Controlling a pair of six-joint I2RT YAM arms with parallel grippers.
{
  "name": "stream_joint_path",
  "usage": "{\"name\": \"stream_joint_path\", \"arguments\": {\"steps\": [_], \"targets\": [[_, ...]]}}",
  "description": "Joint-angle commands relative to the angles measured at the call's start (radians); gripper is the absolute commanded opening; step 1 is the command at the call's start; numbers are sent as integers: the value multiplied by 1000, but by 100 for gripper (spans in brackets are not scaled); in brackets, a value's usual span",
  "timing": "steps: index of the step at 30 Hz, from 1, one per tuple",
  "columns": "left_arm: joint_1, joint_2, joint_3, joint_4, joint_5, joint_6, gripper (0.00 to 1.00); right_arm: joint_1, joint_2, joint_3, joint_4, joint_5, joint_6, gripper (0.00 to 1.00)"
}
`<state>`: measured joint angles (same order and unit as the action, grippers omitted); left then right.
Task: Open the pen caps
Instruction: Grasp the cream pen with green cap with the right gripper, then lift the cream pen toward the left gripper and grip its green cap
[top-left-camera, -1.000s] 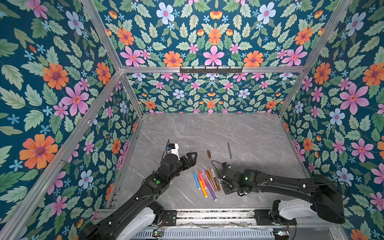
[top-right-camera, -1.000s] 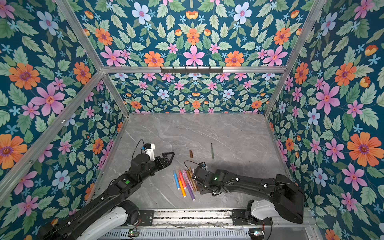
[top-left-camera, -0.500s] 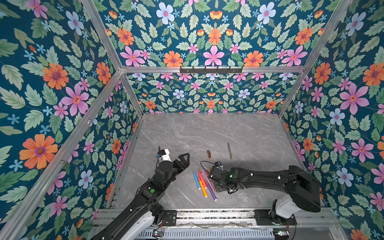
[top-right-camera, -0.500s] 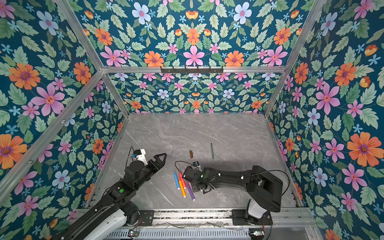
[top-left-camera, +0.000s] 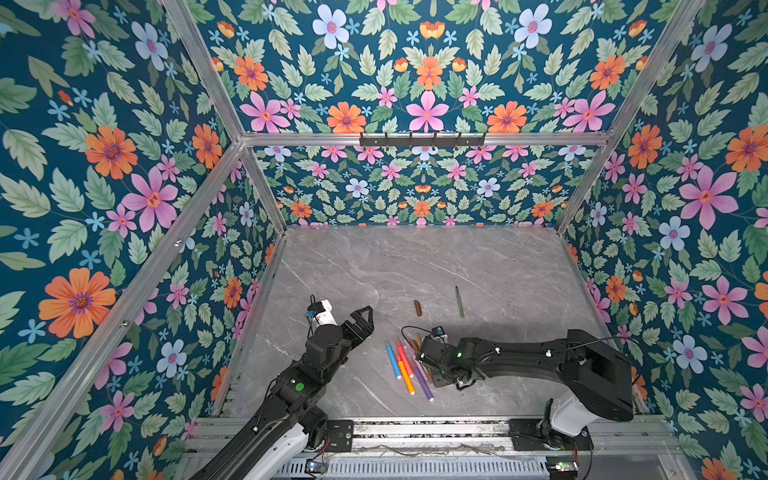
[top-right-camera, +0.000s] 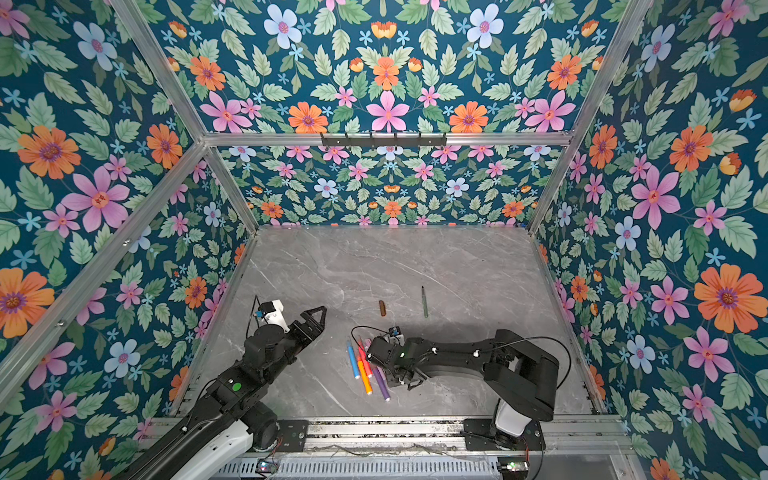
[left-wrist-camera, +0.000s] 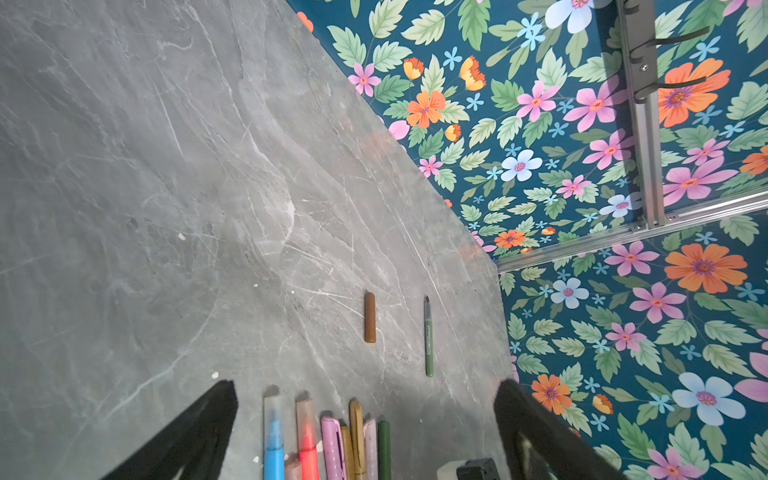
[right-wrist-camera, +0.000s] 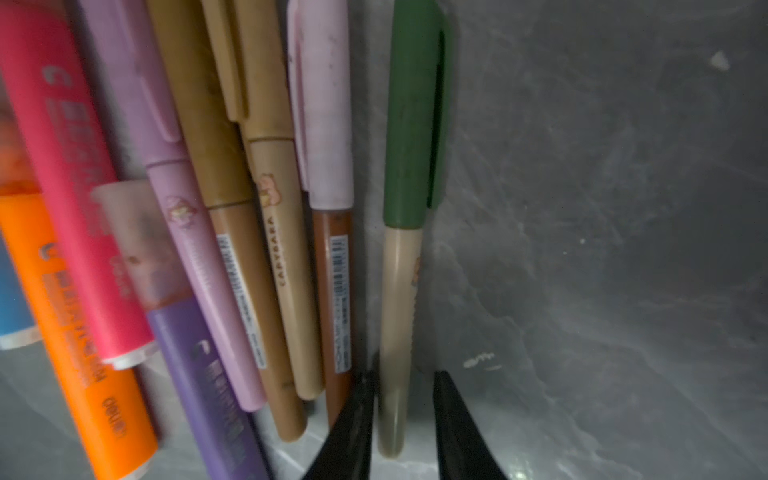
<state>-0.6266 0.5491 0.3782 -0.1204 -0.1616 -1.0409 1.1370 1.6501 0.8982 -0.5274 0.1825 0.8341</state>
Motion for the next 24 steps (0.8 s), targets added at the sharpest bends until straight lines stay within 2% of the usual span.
{"name": "stream_joint_path", "arguments": {"steps": [1,4,8,13,15,17,19,20,22,24], "targets": [[2,-11,7,-22,-15,36,100,1,42,15,-15,1,22,23],[1,7,29,-51,-2,46,100,1,68,37,-47,11,30,15],[1,65,63,-21,89,92,97,0,57,48,-87,40,42,4],[1,204,116,85,276,154,87,-28,-105,54,-218,113,-1,0],[0,283,144,123,363,169,84,-72,-191,38,-224,84,-58,0],[-6,372,172,176,450,174,82,-159,-311,-11,-143,-44,-157,0],[-21,437,195,224,500,172,81,-255,-421,-69,-21,-251,-241,0],[-28,466,209,248,521,171,80,-313,-472,-103,47,-368,-261,0],[-36,516,240,277,554,165,81,-403,-533,-130,109,-523,-279,0],[-40,569,274,303,596,162,81,-471,-546,-117,107,-612,-300,0]]}}
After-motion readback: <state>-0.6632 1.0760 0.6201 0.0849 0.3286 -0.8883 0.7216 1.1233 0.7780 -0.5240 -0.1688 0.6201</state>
